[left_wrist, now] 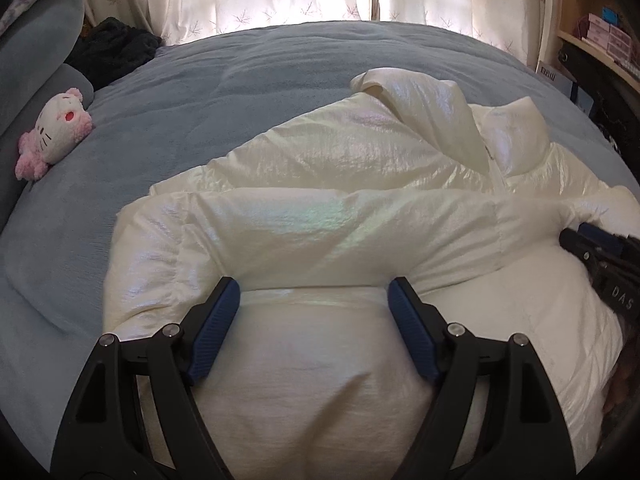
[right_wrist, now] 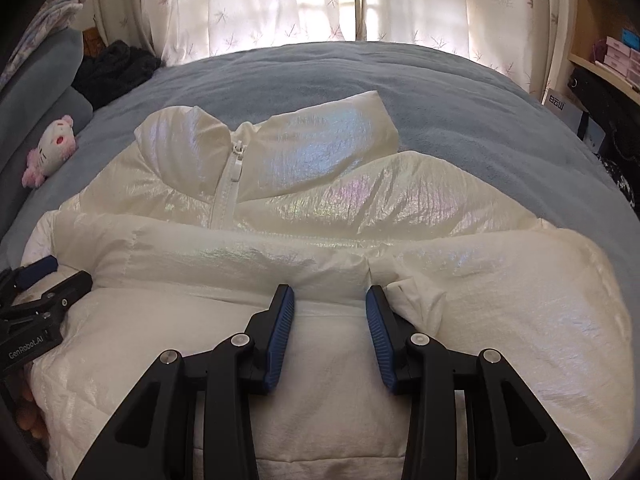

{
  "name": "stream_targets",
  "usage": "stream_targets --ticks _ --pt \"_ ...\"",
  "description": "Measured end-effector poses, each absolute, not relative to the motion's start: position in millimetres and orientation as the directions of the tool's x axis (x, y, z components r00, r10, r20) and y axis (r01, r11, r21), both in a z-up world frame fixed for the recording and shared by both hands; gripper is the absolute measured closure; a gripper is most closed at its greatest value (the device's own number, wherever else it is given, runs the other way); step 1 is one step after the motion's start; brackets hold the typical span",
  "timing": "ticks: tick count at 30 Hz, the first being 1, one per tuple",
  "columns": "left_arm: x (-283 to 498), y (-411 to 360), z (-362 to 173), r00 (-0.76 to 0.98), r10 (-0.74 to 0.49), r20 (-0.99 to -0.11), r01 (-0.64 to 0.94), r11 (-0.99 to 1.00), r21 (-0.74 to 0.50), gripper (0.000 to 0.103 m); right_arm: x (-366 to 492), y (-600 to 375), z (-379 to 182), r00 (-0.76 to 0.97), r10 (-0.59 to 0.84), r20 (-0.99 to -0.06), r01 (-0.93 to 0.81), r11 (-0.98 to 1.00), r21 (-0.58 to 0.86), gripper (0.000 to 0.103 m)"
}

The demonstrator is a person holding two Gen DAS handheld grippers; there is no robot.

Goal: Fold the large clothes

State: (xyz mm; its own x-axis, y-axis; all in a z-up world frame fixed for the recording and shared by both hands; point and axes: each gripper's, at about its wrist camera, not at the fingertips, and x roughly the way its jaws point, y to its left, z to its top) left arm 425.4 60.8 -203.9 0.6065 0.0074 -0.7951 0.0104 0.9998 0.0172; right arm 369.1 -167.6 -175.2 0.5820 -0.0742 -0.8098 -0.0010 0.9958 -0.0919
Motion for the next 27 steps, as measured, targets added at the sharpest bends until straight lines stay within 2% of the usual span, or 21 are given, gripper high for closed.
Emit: stream_targets --ticks 6,9,16,21,27 --pt "406.9 78.2 -182.9 0.58 0.088 -0.81 -0.014 0.995 0.099 0.027 347.3 -175.0 -143.2 0.561 -0.098 -0.822 0.063 0.995 -0.076 0.065" --pt "392.3 91.3 -168.0 0.569 0.128 -0.813 -0.04 0.991 0.128 0.027 329.6 -183.2 -124.4 0.558 -0.114 -0.822 0.109 0.992 -0.064 0.058" --pt "336.3 125.2 -123.0 0.586 0.146 -0.797 -0.08 0.989 0.122 0.027 253.4 -226.0 -67.7 0.592 -0.075 -0.803 0.193 0.98 0.051 0.054" --pt "278.0 145.8 -82.4 0.623 0.137 -0.77 -0.093 0.99 0.102 0.027 191.4 -241.4 -32.9 0.623 -0.053 -0.781 0.193 0.977 0.088 0.046" --pt "220.8 160.0 -46.0 0.654 0.13 -0.745 -0.095 0.991 0.089 0.027 118.5 -242.9 4.9 0.665 -0.031 -0.746 0.168 0.98 0.109 0.042"
